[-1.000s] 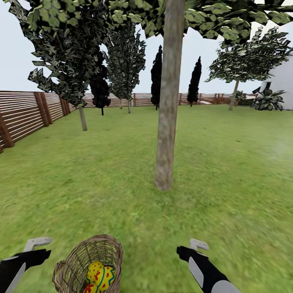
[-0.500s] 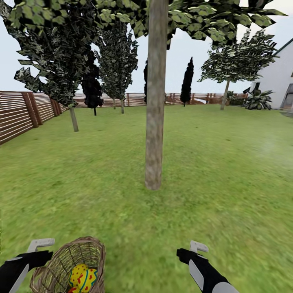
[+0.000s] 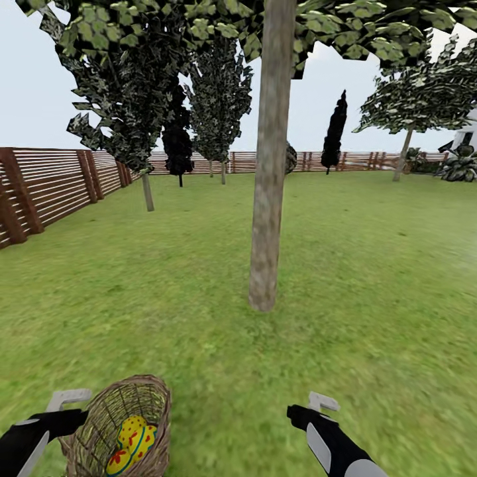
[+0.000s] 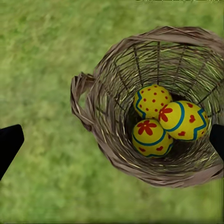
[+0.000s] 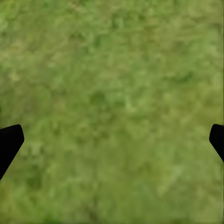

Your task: Take the three Easter eggs out of the wicker basket on the lawn in the garden, then place them on the lawn next to a single tree (choose any tree) so that all three eggs are next to the same tree and none are left in the basket.

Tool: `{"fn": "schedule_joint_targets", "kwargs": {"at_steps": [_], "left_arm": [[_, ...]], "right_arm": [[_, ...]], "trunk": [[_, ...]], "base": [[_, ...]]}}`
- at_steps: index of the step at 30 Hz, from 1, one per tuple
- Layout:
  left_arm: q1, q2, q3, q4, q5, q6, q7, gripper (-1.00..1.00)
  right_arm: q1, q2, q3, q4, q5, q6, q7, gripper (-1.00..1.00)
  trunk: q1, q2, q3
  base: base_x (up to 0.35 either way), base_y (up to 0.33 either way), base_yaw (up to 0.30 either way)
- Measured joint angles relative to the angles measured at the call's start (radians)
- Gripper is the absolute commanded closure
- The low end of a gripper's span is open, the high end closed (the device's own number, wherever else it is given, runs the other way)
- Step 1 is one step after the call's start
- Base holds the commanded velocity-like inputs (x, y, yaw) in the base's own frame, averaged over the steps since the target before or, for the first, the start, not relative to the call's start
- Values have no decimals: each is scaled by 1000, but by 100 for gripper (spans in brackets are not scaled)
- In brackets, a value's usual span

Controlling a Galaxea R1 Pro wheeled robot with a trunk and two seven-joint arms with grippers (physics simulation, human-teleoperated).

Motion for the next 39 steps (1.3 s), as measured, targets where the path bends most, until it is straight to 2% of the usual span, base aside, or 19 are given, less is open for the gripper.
{"fn": "schedule_joint_targets", "kwargs": {"at_steps": [10, 16, 30, 39], "left_arm": [[-1, 0, -2, 29, -2, -11, 1, -100], [-1, -1, -2, 36, -2, -12, 2, -100], [-2, -2, -2, 37, -3, -12, 2, -100], [-1, -2, -1, 37, -3, -11, 2, -100]], "right_arm": [[0, 1, 0, 0, 0, 0, 0, -100], [0, 3, 0, 0, 0, 0, 0, -100], [0, 2, 0, 0, 0, 0, 0, -100], [3, 3, 2, 0, 0, 0, 0, -100]], "trunk": [[0, 0, 0], [0, 0, 0], [0, 0, 0], [0, 0, 0]], "base": [[193, -80, 42], [159, -215, 179], [93, -202, 47], [51, -49, 153]]}}
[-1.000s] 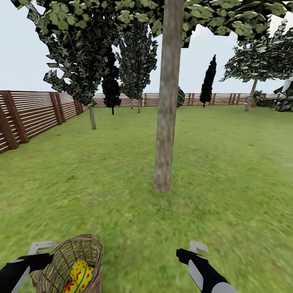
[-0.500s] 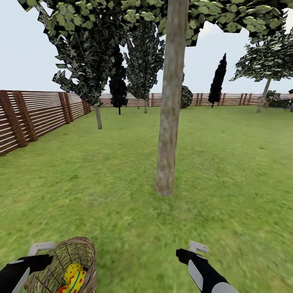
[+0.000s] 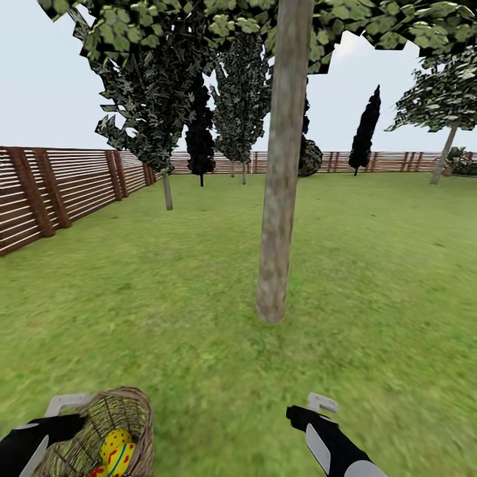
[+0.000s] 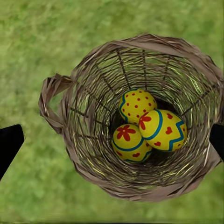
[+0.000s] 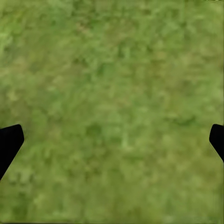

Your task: Take the three Easter eggs out of the wicker basket on the lawn in the garden, then place them on the lawn next to a single tree (choose any tree) so that all three eggs are next to the same tree and none are left in the basket.

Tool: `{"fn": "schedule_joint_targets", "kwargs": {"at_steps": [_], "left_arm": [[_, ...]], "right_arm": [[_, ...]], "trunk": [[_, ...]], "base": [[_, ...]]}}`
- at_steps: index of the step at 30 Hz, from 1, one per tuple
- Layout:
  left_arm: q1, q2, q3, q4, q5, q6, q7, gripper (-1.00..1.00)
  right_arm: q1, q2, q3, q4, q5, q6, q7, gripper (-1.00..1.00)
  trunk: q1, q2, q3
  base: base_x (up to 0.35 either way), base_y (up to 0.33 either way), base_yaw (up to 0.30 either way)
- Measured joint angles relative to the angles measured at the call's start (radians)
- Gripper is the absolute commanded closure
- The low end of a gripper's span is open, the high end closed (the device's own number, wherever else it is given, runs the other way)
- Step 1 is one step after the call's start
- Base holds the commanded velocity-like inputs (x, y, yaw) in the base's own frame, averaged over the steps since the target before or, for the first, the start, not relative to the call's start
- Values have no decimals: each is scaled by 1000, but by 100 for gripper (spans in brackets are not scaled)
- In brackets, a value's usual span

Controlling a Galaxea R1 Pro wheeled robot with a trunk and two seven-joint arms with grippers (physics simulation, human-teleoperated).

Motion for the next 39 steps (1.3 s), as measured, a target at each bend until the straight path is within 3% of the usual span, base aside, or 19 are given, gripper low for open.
{"fn": "schedule_joint_targets", "kwargs": {"at_steps": [14, 28, 39], "left_arm": [[0, -1, 1, 1, -1, 0, 0, -100], [0, -2, 2, 24, 1, 0, 0, -100], [-1, -2, 2, 68, 3, -1, 0, -100]], "right_arm": [[2, 2, 2, 0, 0, 0, 0, -100], [2, 2, 2, 0, 1, 0, 0, -100], [2, 1, 2, 0, 0, 0, 0, -100]], "trunk": [[0, 0, 0], [0, 0, 0], [0, 0, 0]], "base": [[7, -66, 272], [104, -174, 63], [196, -39, 77]]}}
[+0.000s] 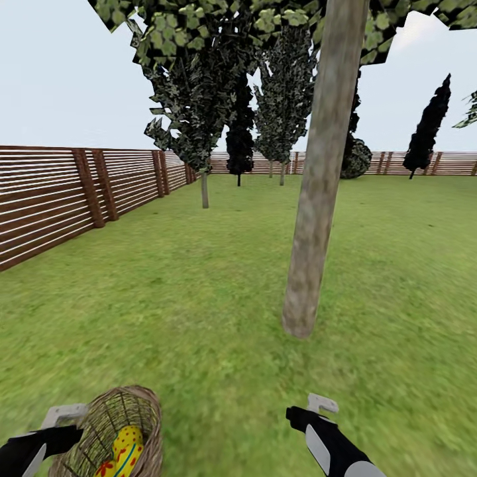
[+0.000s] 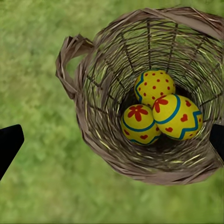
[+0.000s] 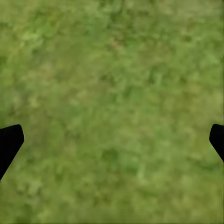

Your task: Take the three Easter eggs out of the wicker basket on the lawn in the garden, then place them on the lawn next to a single tree (choose any tree) so that all three eggs are next to the same tree and none are left in the basket.

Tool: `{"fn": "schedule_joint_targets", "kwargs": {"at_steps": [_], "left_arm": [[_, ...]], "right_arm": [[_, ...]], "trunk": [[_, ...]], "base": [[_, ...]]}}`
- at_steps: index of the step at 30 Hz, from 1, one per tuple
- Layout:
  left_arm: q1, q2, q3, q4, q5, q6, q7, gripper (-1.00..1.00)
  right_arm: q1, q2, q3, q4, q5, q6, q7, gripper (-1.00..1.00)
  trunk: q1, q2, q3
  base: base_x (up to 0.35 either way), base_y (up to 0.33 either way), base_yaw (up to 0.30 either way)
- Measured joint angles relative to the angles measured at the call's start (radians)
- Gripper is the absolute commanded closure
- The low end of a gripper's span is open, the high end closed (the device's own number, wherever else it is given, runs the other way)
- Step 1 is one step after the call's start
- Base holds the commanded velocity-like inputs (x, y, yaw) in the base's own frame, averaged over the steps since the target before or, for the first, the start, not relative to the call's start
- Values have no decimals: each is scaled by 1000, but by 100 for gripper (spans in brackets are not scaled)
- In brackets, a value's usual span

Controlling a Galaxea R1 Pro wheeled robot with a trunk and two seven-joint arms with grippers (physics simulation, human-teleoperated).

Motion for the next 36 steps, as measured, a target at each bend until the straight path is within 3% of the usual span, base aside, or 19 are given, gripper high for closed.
{"fn": "schedule_joint_targets", "kwargs": {"at_steps": [8, 20, 36], "left_arm": [[1, 0, 0, 1, 1, 0, -1, -100], [0, -1, 0, 2, 1, 0, 0, -100], [0, -1, 1, 3, 2, 0, 0, -100]], "right_arm": [[0, 0, 0, 0, 0, 0, 0, -100], [1, 2, 2, 0, 0, 2, 0, -100], [1, 3, 9, 11, 1, 1, 0, -100]], "trunk": [[0, 0, 0], [0, 0, 0], [0, 0, 0]], "base": [[168, -118, 35], [10, -55, 14], [81, -156, 249]]}}
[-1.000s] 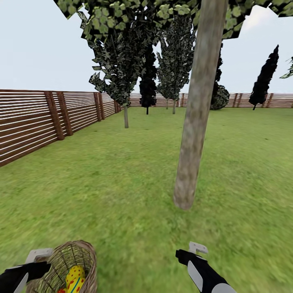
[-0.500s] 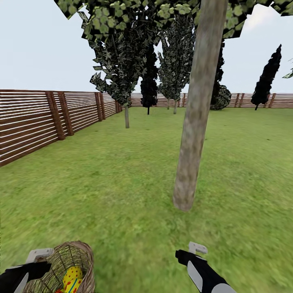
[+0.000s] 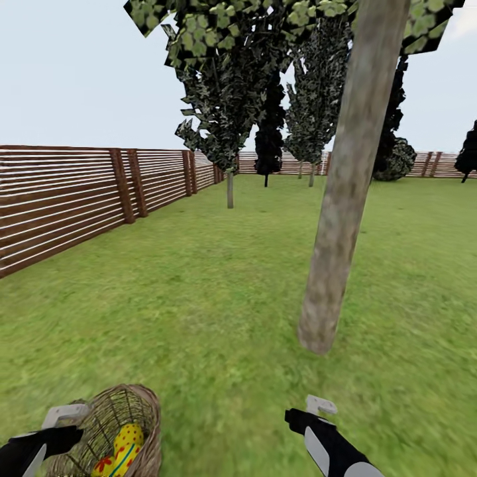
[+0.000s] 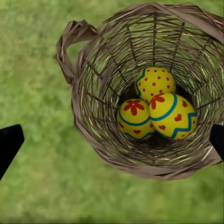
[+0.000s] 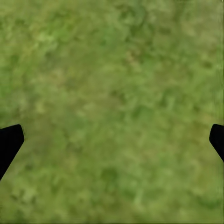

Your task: Take the three Easter eggs out of the wicker basket on the lawn in the garden, then place them on the lawn next to a single tree (choose any tree) so that all three eggs are next to the same tree and none are left in the basket.

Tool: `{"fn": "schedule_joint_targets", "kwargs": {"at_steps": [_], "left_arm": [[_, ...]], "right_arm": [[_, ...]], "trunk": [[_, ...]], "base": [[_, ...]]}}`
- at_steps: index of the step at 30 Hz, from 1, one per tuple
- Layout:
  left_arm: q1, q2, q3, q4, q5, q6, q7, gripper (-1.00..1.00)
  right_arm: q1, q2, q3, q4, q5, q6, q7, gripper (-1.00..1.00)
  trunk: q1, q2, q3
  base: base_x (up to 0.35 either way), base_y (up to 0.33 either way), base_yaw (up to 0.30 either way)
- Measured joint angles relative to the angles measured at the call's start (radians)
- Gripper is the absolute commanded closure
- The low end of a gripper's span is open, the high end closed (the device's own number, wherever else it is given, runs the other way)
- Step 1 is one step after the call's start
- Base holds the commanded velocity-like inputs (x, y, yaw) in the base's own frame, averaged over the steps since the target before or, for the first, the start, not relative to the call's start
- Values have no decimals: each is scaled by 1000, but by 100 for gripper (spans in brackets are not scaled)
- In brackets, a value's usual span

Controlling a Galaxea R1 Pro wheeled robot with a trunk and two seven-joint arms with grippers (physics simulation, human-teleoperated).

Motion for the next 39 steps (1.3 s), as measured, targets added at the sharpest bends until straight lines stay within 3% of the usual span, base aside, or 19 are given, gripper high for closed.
{"fn": "schedule_joint_targets", "kwargs": {"at_steps": [13, 26, 32, 39], "left_arm": [[0, -2, 1, -2, 4, 1, 1, -100], [0, -19, 2, 0, 6, 8, 0, -100], [-7, -25, 1, 47, 7, 17, -9, -100], [-13, -65, -2, 132, 9, 21, -18, -100]], "right_arm": [[0, 0, 16, 3, 0, -1, 0, -100], [0, -1, 16, 3, 0, -1, 0, -100], [0, -1, 15, 3, 0, -1, 0, -100], [0, -1, 14, 3, 0, -1, 0, -100]], "trunk": [[0, 0, 0], [-49, 91, 41], [-72, 133, 59], [-99, 182, 81]], "base": [[103, -43, 269], [5, -3, 35], [0, 0, 1], [0, 0, 0]]}}
